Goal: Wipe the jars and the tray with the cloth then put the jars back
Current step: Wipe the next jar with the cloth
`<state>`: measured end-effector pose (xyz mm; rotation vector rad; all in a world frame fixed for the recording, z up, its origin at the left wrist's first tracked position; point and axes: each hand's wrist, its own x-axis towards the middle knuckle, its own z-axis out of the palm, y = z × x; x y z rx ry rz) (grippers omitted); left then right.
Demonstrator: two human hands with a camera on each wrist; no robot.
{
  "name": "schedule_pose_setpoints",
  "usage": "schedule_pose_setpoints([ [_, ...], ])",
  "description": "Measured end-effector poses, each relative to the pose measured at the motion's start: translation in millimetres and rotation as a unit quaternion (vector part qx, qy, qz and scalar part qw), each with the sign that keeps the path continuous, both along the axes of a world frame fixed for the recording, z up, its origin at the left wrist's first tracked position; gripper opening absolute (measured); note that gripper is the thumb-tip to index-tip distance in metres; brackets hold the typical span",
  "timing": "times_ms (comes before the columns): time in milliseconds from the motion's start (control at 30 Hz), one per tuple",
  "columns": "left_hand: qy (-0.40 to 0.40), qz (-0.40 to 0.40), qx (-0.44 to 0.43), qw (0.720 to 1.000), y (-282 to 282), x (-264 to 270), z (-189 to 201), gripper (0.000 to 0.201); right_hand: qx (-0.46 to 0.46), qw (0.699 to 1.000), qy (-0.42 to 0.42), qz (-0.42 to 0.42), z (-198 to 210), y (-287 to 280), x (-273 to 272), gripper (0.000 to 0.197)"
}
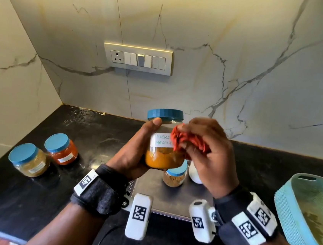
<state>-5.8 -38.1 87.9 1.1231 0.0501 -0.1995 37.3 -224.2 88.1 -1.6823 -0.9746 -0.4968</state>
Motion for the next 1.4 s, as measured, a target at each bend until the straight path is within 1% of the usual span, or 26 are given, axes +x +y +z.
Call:
schedule_pose_setpoints([
  [67,-0.012,-0.008,-0.004,1.000,-1.6,-0.5,0.7,0.054,0.063,0.995,0.080,0.016,5.1,4.1,11.3,0.024],
  [100,-0.020,-0.005,-0.007,1.000,-1.8,-0.1,2.4,0.054,0.067,0.993,0.091,0.018,6.9,5.2,13.2,0.024],
  [133,-0.030,-0.001,-0.012,0.999,-0.6,0.3,2.9,0.059,0.052,0.996,0.078,0.013,8.0,4.8,12.4,0.023],
  [200,-0.035,0.002,-0.029,0.999,5.1,3.3,2.0,0.079,-0.002,1.000,0.019,0.003,7.2,3.3,2.3,0.022],
  [267,-0.034,0.009,-0.042,0.998,9.2,3.6,1.1,0.087,-0.047,0.999,-0.025,-0.003,1.6,1.5,-12.2,0.023],
  [300,-0.033,0.011,-0.049,0.998,10.0,3.7,-0.7,0.085,-0.061,0.997,-0.040,-0.008,-2.4,0.4,-17.3,0.023],
  [333,-0.030,0.017,-0.057,0.998,9.1,2.8,-1.4,0.077,-0.069,0.996,-0.049,-0.017,-6.0,-0.6,-18.8,0.024],
  [400,-0.019,0.030,-0.059,0.998,5.9,2.0,-2.4,0.052,-0.087,0.994,-0.058,-0.037,-9.6,-3.8,-15.7,0.025],
  [433,-0.011,0.036,-0.043,0.998,4.7,2.8,-3.4,0.047,-0.104,0.991,-0.067,-0.047,-10.6,-4.5,-13.7,0.026],
  [467,-0.008,0.047,-0.014,0.999,3.0,4.2,-4.3,0.049,-0.123,0.988,-0.081,-0.056,-11.6,-4.5,-12.1,0.028],
  [500,-0.014,0.057,0.013,0.998,1.6,5.2,-4.6,0.056,-0.139,0.984,-0.095,-0.060,-12.4,-3.8,-11.9,0.028],
  [600,-0.056,0.083,0.079,0.992,-2.1,6.5,-5.6,0.085,-0.171,0.974,-0.130,-0.067,-13.3,-0.9,-16.2,0.026],
  [633,-0.069,0.089,0.091,0.989,-2.7,6.4,-6.5,0.087,-0.180,0.971,-0.144,-0.064,-12.2,-0.8,-18.2,0.025],
  [667,-0.077,0.097,0.098,0.987,-3.4,6.3,-7.3,0.086,-0.184,0.969,-0.156,-0.057,-10.5,-1.2,-19.3,0.024],
  [733,-0.075,0.104,0.091,0.988,-4.7,6.1,-7.3,0.081,-0.163,0.974,-0.153,-0.045,-3.2,-2.1,-16.6,0.021],
  [767,-0.071,0.100,0.081,0.989,-5.6,5.8,-7.5,0.077,-0.138,0.980,-0.135,-0.048,1.1,-1.9,-12.5,0.020],
  [867,-0.071,0.089,0.059,0.992,-9.3,3.9,-7.1,0.050,-0.034,0.998,-0.023,-0.055,10.2,0.1,2.4,0.024],
  [900,-0.069,0.087,0.051,0.992,-10.3,3.8,-5.7,0.048,-0.014,0.999,0.004,-0.050,11.5,1.2,4.3,0.024],
  [933,-0.067,0.087,0.040,0.993,-10.7,4.0,-4.4,0.049,-0.007,0.999,0.013,-0.048,11.3,2.1,3.4,0.024],
  [967,-0.067,0.086,0.024,0.994,-10.4,4.5,-2.6,0.048,-0.013,0.999,0.005,-0.048,10.4,2.6,-0.6,0.023],
  [1033,-0.057,0.085,-0.016,0.995,-8.7,5.4,2.8,0.040,-0.050,0.997,-0.040,-0.047,5.3,2.3,-14.1,0.022],
  [1133,-0.046,0.086,-0.030,0.995,-5.5,5.2,4.7,0.043,-0.111,0.988,-0.101,-0.034,-7.8,-1.5,-31.9,0.022],
  [1200,-0.054,0.083,-0.028,0.995,-6.8,3.7,4.2,0.043,-0.112,0.987,-0.107,-0.030,-7.2,-5.4,-28.0,0.021],
  [1267,-0.062,0.086,-0.019,0.994,-12.0,1.7,5.1,0.054,-0.076,0.993,-0.075,-0.047,0.3,-5.6,-14.4,0.024],
  [1333,-0.069,0.077,-0.006,0.995,-18.7,0.9,4.4,0.071,-0.012,0.998,-0.017,-0.066,10.4,-4.1,0.2,0.025],
  [1400,-0.065,0.072,-0.009,0.995,-21.5,0.9,5.6,0.074,0.030,0.997,0.021,-0.068,16.3,-2.7,8.2,0.025],
])
